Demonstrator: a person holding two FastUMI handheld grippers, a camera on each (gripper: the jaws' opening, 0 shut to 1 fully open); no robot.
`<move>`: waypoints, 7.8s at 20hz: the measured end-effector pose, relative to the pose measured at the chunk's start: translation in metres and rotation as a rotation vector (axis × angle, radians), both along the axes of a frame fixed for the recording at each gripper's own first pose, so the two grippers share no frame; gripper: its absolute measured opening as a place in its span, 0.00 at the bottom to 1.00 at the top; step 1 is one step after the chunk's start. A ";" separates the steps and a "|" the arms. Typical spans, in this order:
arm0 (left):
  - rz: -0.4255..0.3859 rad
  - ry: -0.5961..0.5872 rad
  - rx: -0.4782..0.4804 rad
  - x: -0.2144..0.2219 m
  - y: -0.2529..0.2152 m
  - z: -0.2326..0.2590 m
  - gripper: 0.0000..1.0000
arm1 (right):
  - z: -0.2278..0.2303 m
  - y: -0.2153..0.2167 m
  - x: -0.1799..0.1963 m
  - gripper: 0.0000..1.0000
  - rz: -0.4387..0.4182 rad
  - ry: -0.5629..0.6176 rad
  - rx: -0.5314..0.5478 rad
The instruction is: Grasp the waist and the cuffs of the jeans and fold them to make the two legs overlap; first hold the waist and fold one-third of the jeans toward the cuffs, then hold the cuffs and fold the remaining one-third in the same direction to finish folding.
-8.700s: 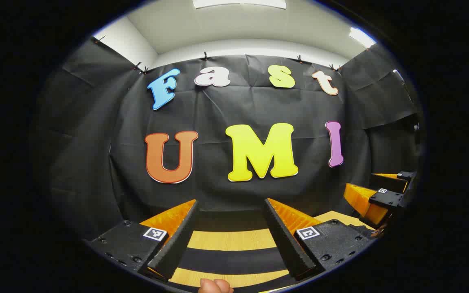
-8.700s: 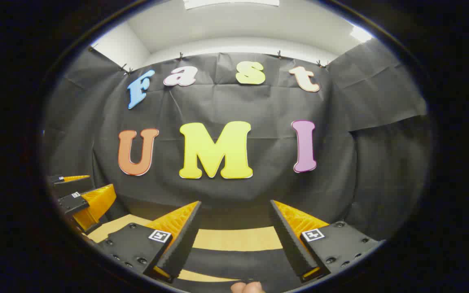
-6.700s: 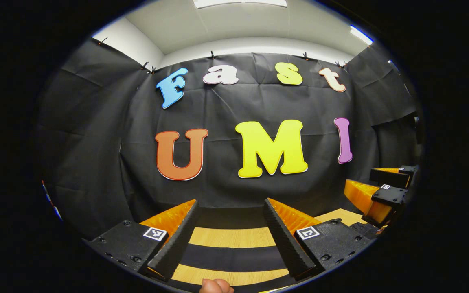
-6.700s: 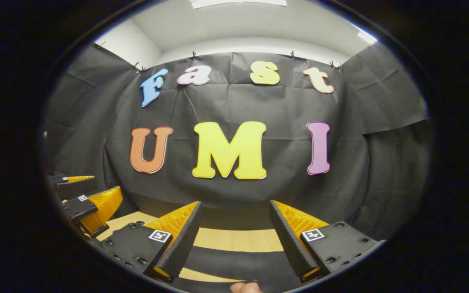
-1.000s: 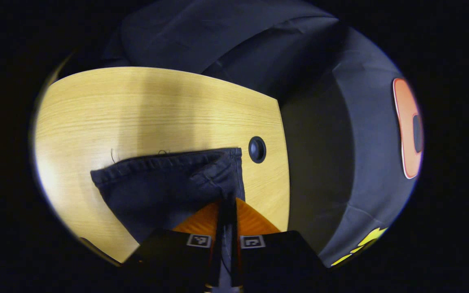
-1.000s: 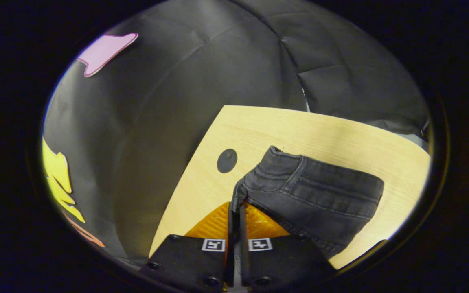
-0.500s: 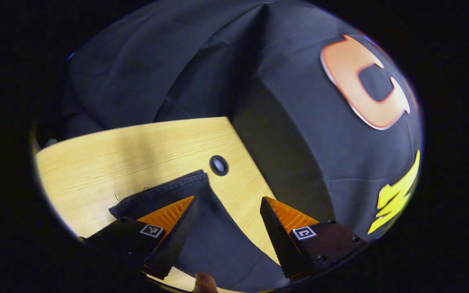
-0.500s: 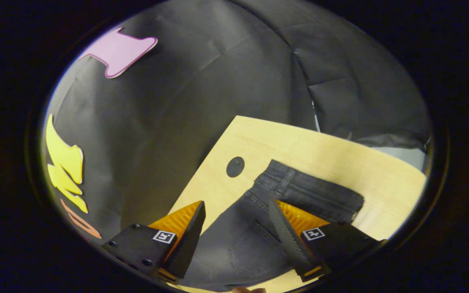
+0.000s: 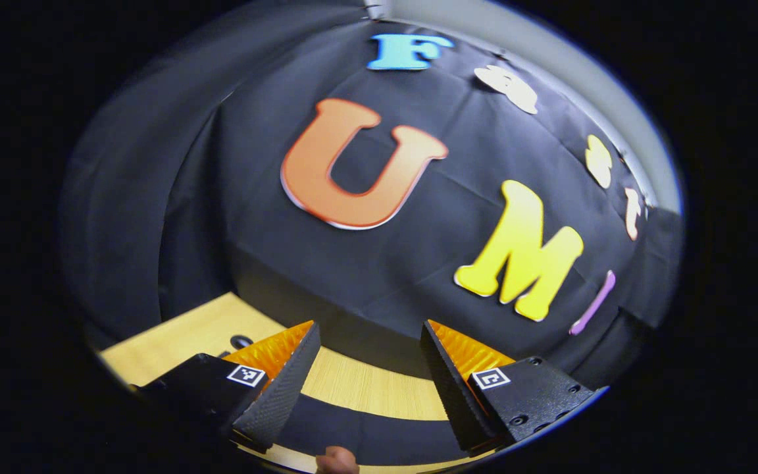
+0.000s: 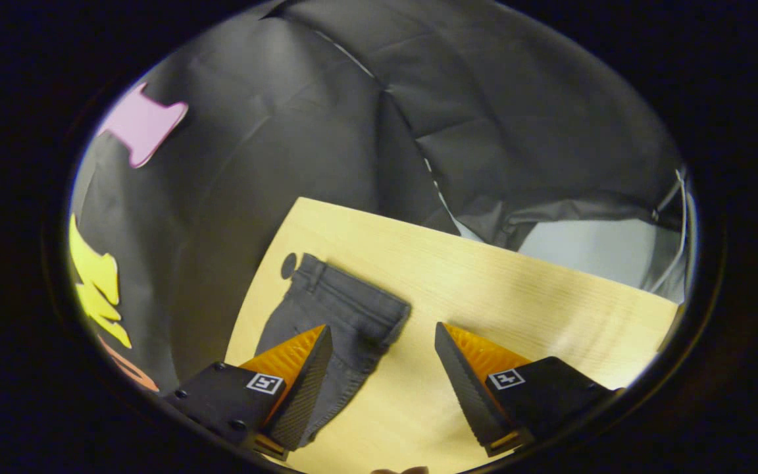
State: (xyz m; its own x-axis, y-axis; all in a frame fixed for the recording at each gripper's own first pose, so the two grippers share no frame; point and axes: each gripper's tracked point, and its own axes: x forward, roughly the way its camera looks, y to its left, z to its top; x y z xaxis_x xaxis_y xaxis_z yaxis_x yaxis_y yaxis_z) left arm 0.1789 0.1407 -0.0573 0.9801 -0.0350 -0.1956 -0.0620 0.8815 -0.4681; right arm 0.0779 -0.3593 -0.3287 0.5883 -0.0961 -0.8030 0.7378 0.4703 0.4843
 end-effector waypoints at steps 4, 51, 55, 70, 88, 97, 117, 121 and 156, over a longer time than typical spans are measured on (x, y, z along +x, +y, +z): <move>-0.013 -0.057 -0.023 -0.018 -0.003 0.036 0.98 | -0.008 0.004 0.018 0.95 -0.011 -0.038 0.066; 0.163 -0.032 0.107 -0.167 0.053 0.053 0.98 | 0.165 0.251 -0.012 0.04 1.223 -0.387 -0.754; 0.171 -0.032 0.112 -0.176 0.057 0.053 0.98 | 0.167 0.238 -0.021 0.04 1.247 -0.316 -0.743; 0.205 0.100 -0.103 -0.166 0.072 -0.021 0.98 | 0.234 0.262 -0.031 0.99 1.328 -0.548 -0.752; 0.454 0.481 -0.952 -0.109 0.093 -0.262 1.00 | 0.445 -0.031 -0.022 0.99 0.721 -0.590 -0.936; 0.517 0.456 -1.005 -0.079 0.111 -0.292 0.99 | 0.469 -0.118 -0.045 0.99 0.570 -0.495 -0.984; 0.353 0.326 -0.739 -0.049 0.096 -0.258 0.05 | 0.464 -0.141 -0.063 0.99 0.587 -0.425 -0.987; 0.251 0.252 -0.580 -0.038 0.061 -0.195 0.06 | 0.473 -0.135 -0.065 0.99 0.621 -0.444 -1.019; -0.434 0.408 0.196 -0.052 -0.357 -0.234 0.41 | 0.480 -0.264 -0.173 0.99 0.413 -0.327 -1.019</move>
State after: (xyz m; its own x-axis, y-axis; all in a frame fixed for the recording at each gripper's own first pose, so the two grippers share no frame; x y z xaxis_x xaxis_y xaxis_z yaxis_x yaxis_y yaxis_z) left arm 0.1273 -0.2164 -0.2911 0.7299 -0.3382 -0.5941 0.1810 0.9337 -0.3090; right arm -0.0947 -0.6238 0.1513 0.8923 -0.3650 -0.2657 0.3448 0.9309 -0.1207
